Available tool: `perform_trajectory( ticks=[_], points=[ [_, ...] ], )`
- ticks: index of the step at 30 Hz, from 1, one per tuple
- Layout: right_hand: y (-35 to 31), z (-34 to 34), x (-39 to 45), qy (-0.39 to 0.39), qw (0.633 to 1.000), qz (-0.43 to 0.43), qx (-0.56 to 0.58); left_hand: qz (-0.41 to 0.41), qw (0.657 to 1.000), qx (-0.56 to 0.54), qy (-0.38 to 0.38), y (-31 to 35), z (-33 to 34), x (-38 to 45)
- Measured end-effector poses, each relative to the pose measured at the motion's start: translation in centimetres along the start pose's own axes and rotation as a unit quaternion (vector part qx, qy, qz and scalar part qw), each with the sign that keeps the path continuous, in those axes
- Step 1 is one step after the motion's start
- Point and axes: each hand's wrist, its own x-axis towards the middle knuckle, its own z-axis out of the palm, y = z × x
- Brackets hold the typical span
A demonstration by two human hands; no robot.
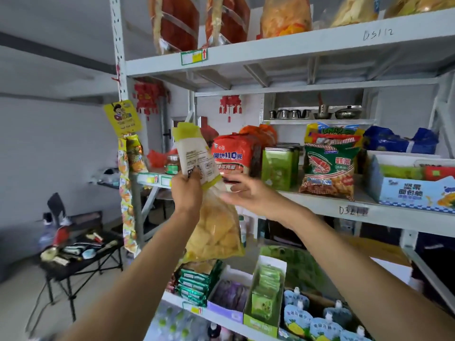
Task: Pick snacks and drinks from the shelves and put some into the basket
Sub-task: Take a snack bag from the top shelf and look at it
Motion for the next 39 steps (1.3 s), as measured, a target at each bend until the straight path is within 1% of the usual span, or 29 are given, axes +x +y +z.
perform_trajectory(
  ticks=[2, 3, 5, 7, 8, 10, 12, 14, 16, 17, 18, 20, 22, 24, 25, 27, 28, 30, 31, 32, 34, 36, 37, 39],
  points=[
    [-0.3, 2.3, 0.4, -0.077, 0.996, 0.010, -0.049, -0.006, 1.000, 0.014, 0.018, 0.1, -0.9, 0.5],
    [-0.4, 3.5, 0.7, -0.088, 0.994, 0.011, -0.059, -0.006, 0.999, 0.025, 0.023, 0.4, -1.3, 0.6],
    [-0.4, 5.9, 1.3, -0.091, 0.995, 0.000, -0.036, -0.009, 0.999, 0.044, 0.031, 0.7, -2.2, 0.7],
    [-0.7, 7.8, 1.8, -0.071, 0.997, -0.004, -0.001, -0.007, 0.999, 0.037, 0.032, 1.0, -3.1, 0.5],
    [-0.8, 8.7, 2.0, -0.047, 0.999, 0.004, 0.006, -0.008, 0.999, 0.029, 0.027, 1.0, -3.5, 0.3],
    [-0.6, 10.3, 2.7, 0.033, 0.999, 0.010, 0.006, -0.006, 1.000, 0.023, 0.010, 1.1, -4.4, -0.5],
    [0.0, 11.6, 3.3, 0.092, 0.995, 0.003, 0.035, -0.007, 0.999, 0.021, -0.030, 0.9, -5.8, -1.1],
    [0.3, 12.2, 3.7, 0.096, 0.991, 0.010, 0.096, -0.006, 0.996, 0.020, -0.088, 0.8, -7.7, -1.3],
    [1.0, 12.3, 4.3, 0.074, 0.981, 0.037, 0.173, 0.002, 0.991, 0.053, -0.120, 0.5, -10.0, -1.2],
    [1.4, 12.3, 4.7, 0.063, 0.973, 0.059, 0.213, 0.014, 0.990, 0.075, -0.115, 0.4, -11.1, -1.1],
    [1.6, 12.4, 4.9, 0.051, 0.962, 0.074, 0.257, 0.027, 0.990, 0.099, -0.092, 0.2, -12.3, -0.7],
    [2.6, 13.1, 5.5, 0.015, 0.940, 0.096, 0.328, 0.048, 0.987, 0.151, -0.006, -0.5, -14.7, 0.6],
    [3.5, 14.0, 6.1, -0.033, 0.924, 0.107, 0.365, 0.057, 0.967, 0.231, 0.085, -1.1, -17.2, 2.6],
    [4.7, 15.4, 6.5, -0.092, 0.917, 0.096, 0.377, 0.047, 0.945, 0.295, 0.136, -1.2, -19.3, 4.4],
    [5.3, 16.3, 6.8, -0.123, 0.911, 0.084, 0.385, 0.033, 0.940, 0.310, 0.139, -1.3, -20.5, 5.3],
    [6.0, 18.0, 7.1, -0.169, 0.893, 0.068, 0.411, -0.023, 0.950, 0.291, 0.108, -1.1, -22.5, 6.4],
    [6.2, 18.8, 7.3, -0.189, 0.882, 0.067, 0.427, -0.058, 0.961, 0.259, 0.074, -1.1, -23.4, 6.9],
    [6.7, 20.5, 7.9, -0.200, 0.867, 0.086, 0.449, -0.113, 0.975, 0.189, 0.023, -1.7, -25.2, 7.6],
    [6.9, 21.2, 8.4, -0.193, 0.870, 0.098, 0.442, -0.121, 0.979, 0.165, 0.007, -2.1, -25.8, 7.8],
    [7.5, 22.3, 9.0, -0.183, 0.879, 0.106, 0.427, -0.127, 0.980, 0.151, 0.007, -2.6, -26.6, 7.9],
    [8.3, 24.3, 10.2, -0.172, 0.907, 0.109, 0.369, -0.140, 0.979, 0.148, 0.006, -4.2, -28.1, 8.0],
    [9.0, 26.4, 11.1, -0.198, 0.925, 0.106, 0.308, -0.150, 0.975, 0.162, -0.011, -6.5, -29.8, 8.0],
    [9.3, 27.5, 11.1, -0.212, 0.928, 0.109, 0.287, -0.156, 0.972, 0.174, -0.023, -7.6, -30.6, 7.9],
    [10.7, 29.9, 11.4, -0.215, 0.928, 0.141, 0.271, -0.171, 0.965, 0.198, -0.033, -10.3, -32.3, 7.5]
  ],
)
